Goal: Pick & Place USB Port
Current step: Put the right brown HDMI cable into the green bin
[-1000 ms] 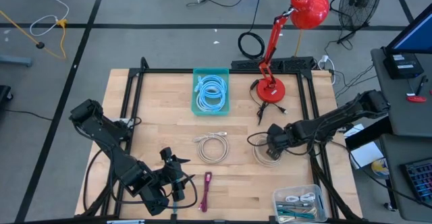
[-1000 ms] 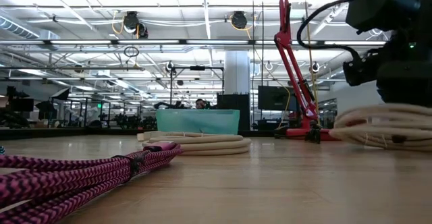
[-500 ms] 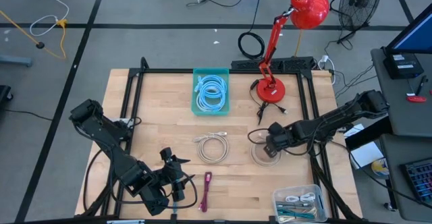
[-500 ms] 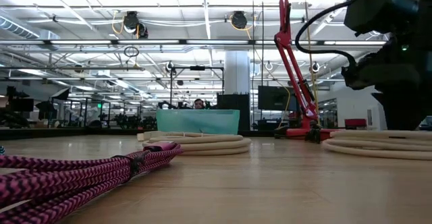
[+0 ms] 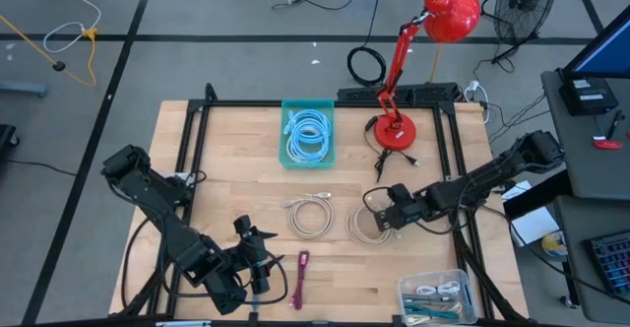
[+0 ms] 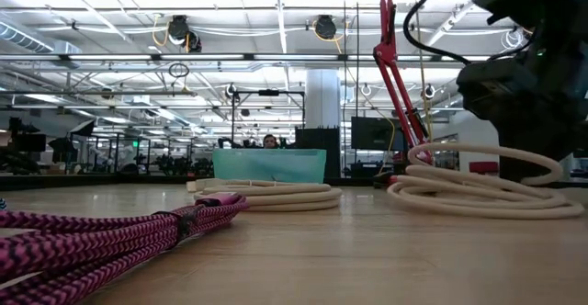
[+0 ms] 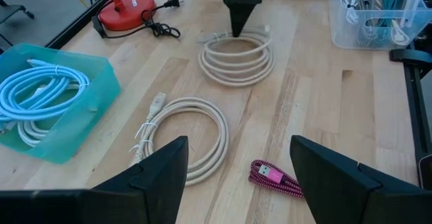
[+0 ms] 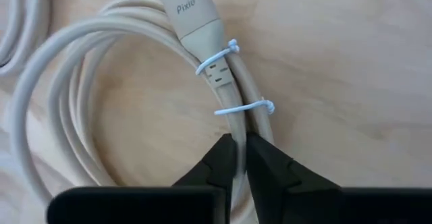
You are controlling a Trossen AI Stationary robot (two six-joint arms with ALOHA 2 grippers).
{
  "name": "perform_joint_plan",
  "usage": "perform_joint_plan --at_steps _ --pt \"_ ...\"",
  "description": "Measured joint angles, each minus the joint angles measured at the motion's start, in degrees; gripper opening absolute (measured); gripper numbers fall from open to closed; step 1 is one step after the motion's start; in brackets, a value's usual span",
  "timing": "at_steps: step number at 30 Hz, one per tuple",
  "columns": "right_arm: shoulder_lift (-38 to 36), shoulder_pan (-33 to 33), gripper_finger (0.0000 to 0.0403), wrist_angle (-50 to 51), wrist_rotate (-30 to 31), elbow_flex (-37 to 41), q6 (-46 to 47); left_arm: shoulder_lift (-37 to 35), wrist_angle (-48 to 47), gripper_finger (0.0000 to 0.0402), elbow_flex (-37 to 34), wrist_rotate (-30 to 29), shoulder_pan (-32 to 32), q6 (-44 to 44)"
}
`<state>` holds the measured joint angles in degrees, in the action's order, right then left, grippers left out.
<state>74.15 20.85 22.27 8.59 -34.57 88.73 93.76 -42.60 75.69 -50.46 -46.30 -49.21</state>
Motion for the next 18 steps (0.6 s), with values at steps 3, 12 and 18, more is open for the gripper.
perform_joint_plan --at_steps 3,12,18 --pt "-0.2 -0.4 0.0015 -1.2 2.0 0.0 -2.6 0.0 0.0 0.0262 -0.5 0.1 0.0 0.0" --pt "-2.2 -6.8 0.0007 -22.4 6.4 -0.1 -17.2 0.0 0.7 0.0262 -0.6 1.2 1.0 0.2" --pt "-2.2 -15.5 0.0005 -35.6 6.4 -1.1 -26.2 0.0 1.5 0.0262 -0.6 1.5 0.9 0.8"
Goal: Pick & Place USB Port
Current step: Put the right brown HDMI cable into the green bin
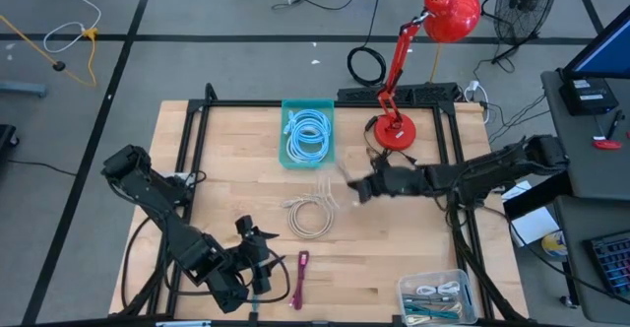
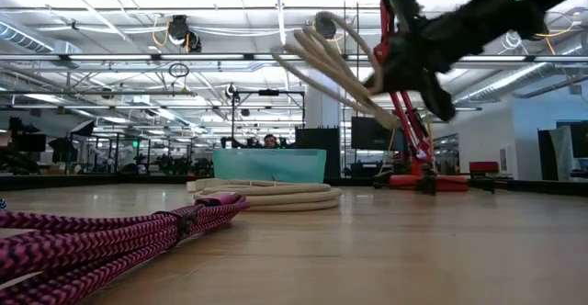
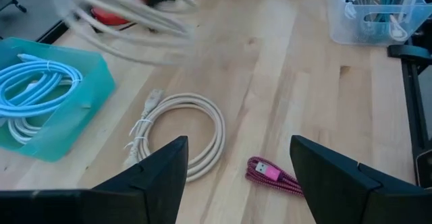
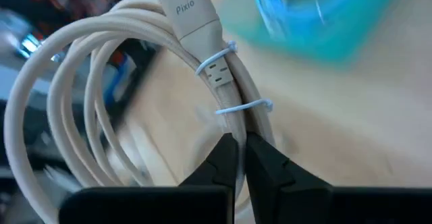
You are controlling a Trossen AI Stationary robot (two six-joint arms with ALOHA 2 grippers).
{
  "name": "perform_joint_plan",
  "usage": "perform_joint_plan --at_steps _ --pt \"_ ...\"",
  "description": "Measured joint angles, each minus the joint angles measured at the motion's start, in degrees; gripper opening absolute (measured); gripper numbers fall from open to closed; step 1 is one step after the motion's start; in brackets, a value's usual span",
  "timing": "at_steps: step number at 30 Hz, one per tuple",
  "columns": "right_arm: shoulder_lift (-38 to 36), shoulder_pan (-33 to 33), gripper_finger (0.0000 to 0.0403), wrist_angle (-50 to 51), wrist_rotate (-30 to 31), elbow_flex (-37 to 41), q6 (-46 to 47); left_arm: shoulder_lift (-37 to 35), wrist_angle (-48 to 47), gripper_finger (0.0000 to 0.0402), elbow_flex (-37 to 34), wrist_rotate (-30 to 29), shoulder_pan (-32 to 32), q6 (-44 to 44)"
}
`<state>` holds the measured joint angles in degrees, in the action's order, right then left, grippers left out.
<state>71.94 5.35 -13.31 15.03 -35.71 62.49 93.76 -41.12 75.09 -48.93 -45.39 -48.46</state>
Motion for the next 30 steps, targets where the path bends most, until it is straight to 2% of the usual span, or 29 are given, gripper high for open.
perform_joint_plan --at_steps 6,11,18,25,27,30 --pt "0.0 -9.2 0.0005 -5.6 -0.3 -5.7 -4.9 0.0 0.9 0.0262 0.0 0.0 0.0 1.3" --pt "3.0 -16.2 0.0005 -2.0 -6.4 -15.1 -5.6 0.0 0.9 0.0262 0.0 0.0 0.0 1.4" --pt "16.3 -20.5 0.0005 14.7 -11.9 -37.0 -10.8 0.0 1.1 0.0262 0.0 0.5 0.0 1.3" --pt "29.7 -24.9 0.0005 38.9 -9.6 -59.8 -12.4 0.6 1.1 0.0262 0.0 1.0 -1.3 -0.4" --pt "32.9 -26.1 0.0005 44.0 -9.1 -64.4 -12.2 0.9 0.9 0.0262 -0.1 1.2 -2.1 -1.3" --pt "35.9 -27.5 0.0005 47.0 -9.1 -67.2 -10.6 1.4 1.2 0.0262 0.0 1.5 -2.9 -3.4"
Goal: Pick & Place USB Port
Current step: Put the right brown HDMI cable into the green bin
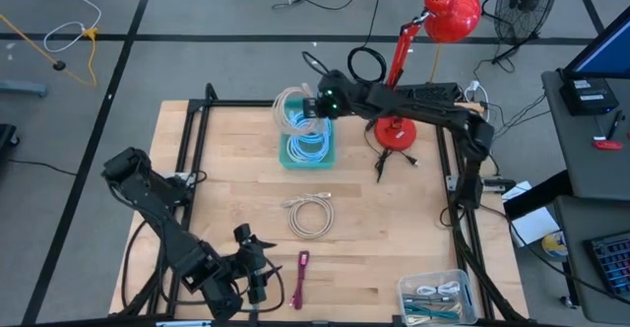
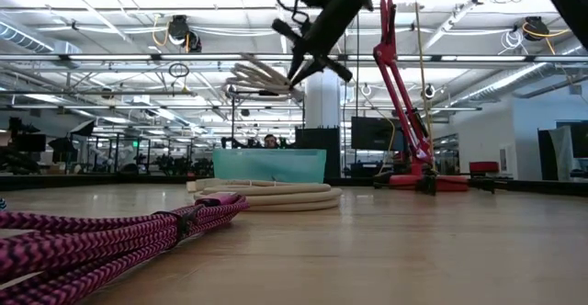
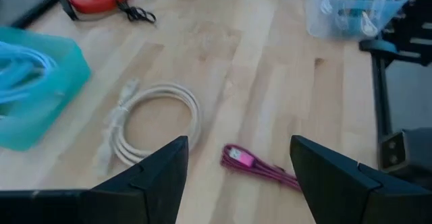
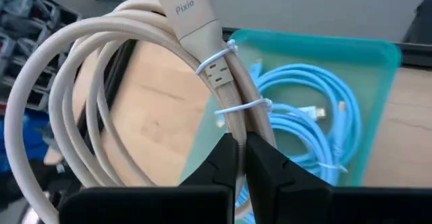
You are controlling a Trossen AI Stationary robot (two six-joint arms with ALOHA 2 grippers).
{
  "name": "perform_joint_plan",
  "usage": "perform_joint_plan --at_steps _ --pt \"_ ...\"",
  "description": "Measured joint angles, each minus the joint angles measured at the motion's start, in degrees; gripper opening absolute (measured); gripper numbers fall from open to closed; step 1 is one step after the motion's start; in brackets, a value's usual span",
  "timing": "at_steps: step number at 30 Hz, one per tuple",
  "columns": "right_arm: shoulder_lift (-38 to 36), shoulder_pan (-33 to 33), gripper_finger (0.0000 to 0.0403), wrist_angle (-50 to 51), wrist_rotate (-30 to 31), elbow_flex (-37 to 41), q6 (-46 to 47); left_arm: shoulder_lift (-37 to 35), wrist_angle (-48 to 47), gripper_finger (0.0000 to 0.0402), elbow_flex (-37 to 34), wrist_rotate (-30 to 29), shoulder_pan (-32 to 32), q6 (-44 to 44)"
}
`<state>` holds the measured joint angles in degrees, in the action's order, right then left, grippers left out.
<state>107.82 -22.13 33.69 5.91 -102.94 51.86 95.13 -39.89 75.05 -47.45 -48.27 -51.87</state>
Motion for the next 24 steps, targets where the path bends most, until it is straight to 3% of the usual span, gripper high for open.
perform_joint_plan --at_steps 9,16,24 --pt "8.0 -3.0 0.0005 1.3 -6.1 -0.2 5.3 1.4 0.5 0.0262 -0.1 0.7 -4.3 -6.8" --pt "11.2 -4.1 0.0005 -1.6 -2.1 -0.2 5.2 1.8 3.7 0.0262 0.0 -0.7 -6.0 -8.1" --pt "11.4 -6.1 0.0005 6.0 0.2 -0.2 3.7 1.8 3.7 0.0262 0.0 -2.1 -7.4 -8.3"
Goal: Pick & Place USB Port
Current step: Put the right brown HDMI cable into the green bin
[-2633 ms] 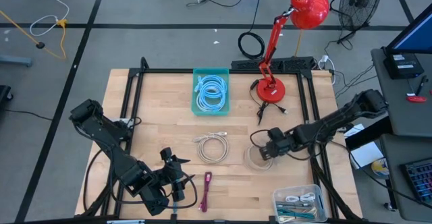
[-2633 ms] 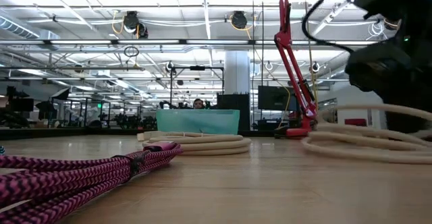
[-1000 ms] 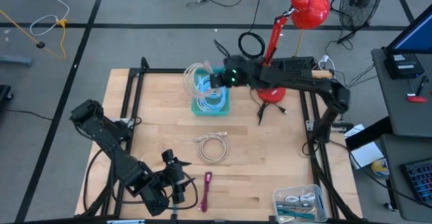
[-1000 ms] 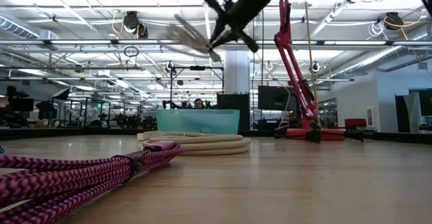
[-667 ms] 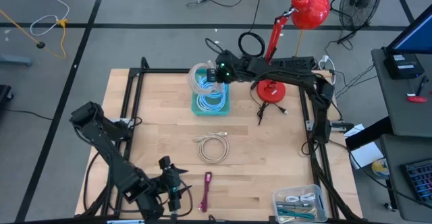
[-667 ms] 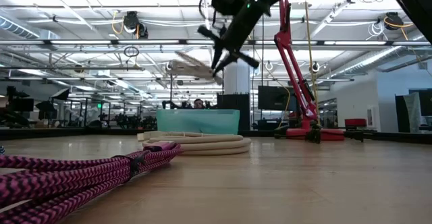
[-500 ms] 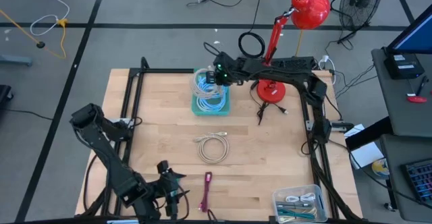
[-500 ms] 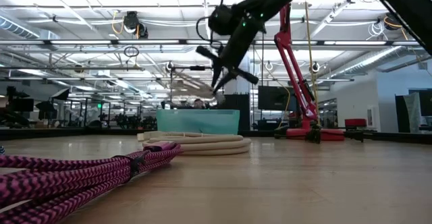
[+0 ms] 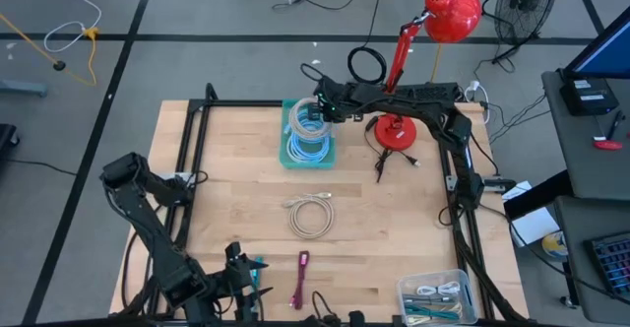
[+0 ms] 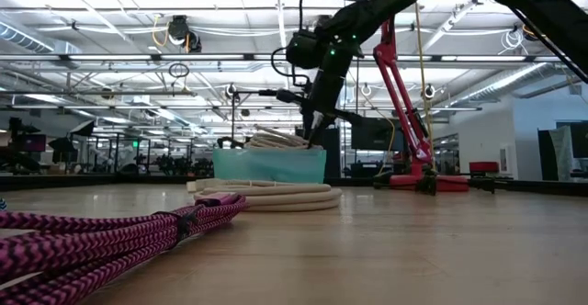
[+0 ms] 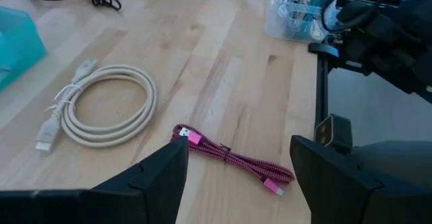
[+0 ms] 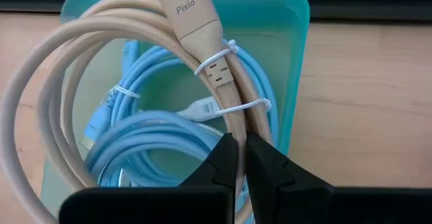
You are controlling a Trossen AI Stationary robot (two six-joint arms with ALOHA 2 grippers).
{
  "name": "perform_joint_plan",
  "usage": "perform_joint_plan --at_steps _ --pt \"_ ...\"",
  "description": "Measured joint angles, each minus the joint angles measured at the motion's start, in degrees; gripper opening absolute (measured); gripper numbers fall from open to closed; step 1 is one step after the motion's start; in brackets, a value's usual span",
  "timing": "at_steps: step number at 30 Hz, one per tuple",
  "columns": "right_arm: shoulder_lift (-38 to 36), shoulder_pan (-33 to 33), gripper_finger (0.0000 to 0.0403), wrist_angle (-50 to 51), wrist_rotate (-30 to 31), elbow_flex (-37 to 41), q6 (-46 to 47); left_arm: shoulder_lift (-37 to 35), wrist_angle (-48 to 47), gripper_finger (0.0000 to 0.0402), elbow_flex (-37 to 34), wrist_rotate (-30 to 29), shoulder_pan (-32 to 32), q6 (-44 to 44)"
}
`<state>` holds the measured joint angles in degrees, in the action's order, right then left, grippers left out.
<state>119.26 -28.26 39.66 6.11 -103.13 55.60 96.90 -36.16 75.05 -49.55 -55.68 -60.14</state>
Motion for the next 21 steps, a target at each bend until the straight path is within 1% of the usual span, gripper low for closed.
perform_joint_plan --at_steps 7,16,21 --pt "0.0 -0.1 0.0009 -0.2 -1.9 0.0 -0.8 0.0 0.0 0.0262 0.0 -0.1 0.2 1.1" --pt "3.3 0.6 0.0008 -2.8 -1.8 -0.2 -1.0 0.0 -0.1 0.0262 0.0 -0.1 0.8 3.2" --pt "5.0 0.5 0.0008 -2.8 -3.4 0.2 0.0 0.0 -0.2 0.0262 0.0 0.0 0.8 3.6"
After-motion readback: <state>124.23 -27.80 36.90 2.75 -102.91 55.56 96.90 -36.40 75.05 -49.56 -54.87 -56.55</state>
